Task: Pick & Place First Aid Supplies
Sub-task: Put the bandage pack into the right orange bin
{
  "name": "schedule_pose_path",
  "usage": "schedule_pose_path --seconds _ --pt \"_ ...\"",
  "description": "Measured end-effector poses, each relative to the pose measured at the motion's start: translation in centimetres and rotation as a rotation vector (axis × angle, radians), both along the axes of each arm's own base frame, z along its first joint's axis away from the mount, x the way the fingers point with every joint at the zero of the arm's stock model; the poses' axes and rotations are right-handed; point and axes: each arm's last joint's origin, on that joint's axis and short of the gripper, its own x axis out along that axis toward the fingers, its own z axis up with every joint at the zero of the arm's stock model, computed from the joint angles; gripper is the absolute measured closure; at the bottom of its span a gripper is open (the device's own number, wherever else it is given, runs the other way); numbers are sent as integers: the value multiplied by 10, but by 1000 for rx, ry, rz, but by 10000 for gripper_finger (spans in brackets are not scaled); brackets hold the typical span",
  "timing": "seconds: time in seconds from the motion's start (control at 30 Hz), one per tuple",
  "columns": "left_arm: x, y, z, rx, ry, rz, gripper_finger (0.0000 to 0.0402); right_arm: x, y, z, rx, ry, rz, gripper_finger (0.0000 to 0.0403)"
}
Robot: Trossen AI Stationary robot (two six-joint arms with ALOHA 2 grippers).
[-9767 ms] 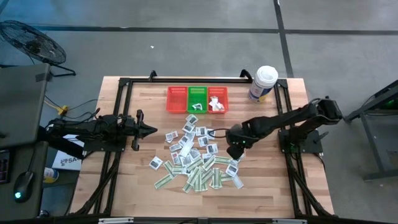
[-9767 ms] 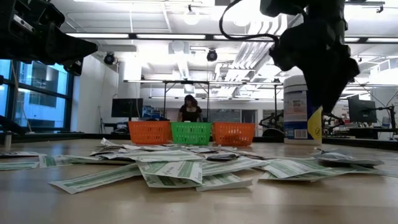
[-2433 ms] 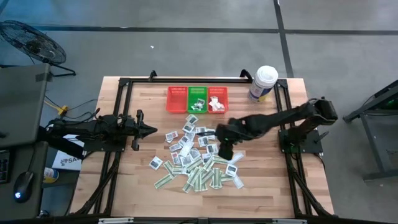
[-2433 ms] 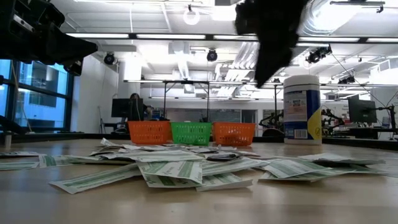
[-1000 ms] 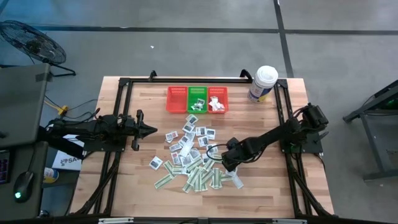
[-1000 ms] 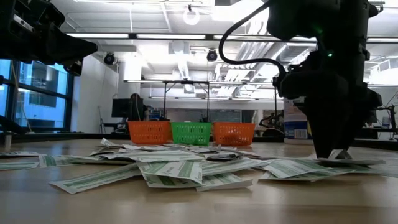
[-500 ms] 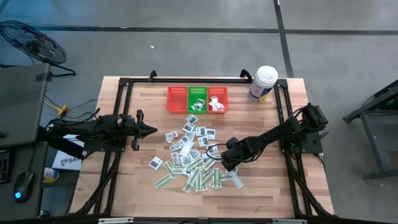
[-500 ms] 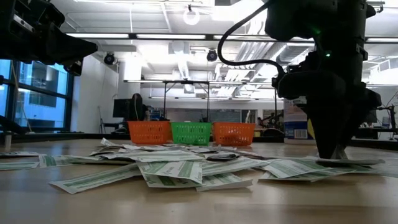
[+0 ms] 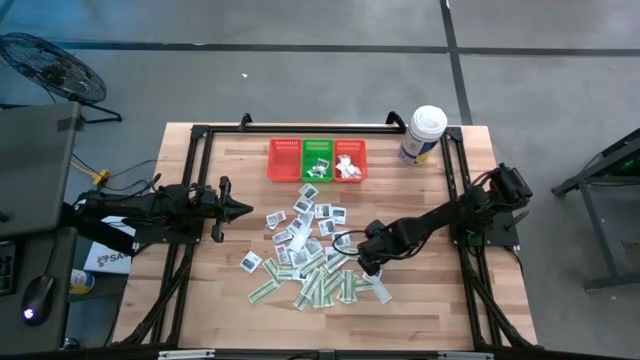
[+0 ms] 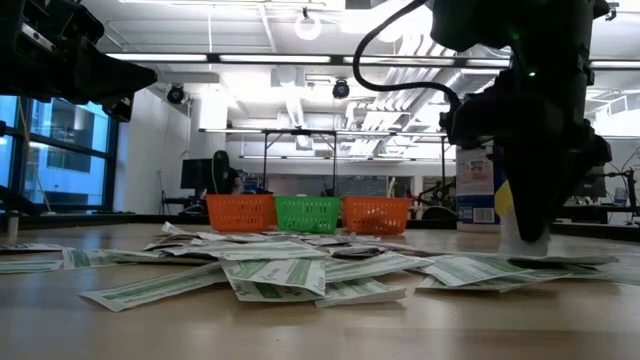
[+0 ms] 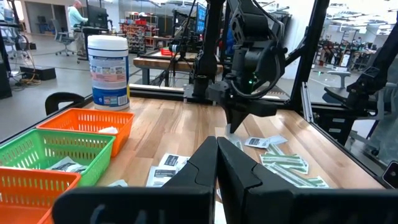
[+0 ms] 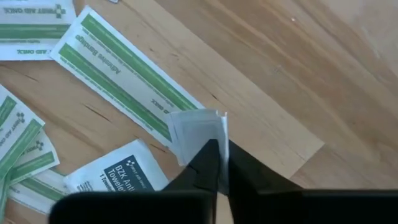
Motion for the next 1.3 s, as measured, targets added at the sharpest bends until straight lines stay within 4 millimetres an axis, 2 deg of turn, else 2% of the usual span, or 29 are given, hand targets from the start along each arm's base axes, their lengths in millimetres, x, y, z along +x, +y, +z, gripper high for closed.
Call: schedule_pose_path --seconds 0.13,0.23,0.43,0.67,0.87,1.07,1.3 --pt "0 0 0 0 0 0 400 1 1 1 16 -8 13 394" --pt "0 0 0 0 0 0 400 1 1 10 52 -55 34 400" --pt "0 0 0 0 0 0 400 -8 -3 48 60 -201 28 400" --pt "0 0 0 0 0 0 400 -20 -23 90 10 -389 32 401" --pt "0 0 0 0 0 0 400 -16 -56 106 -100 -488 78 401" --pt "0 0 0 0 0 0 400 -4 -98 111 -255 -552 171 402" --pt "0 0 0 0 0 0 400 9 -155 97 -474 -471 165 402"
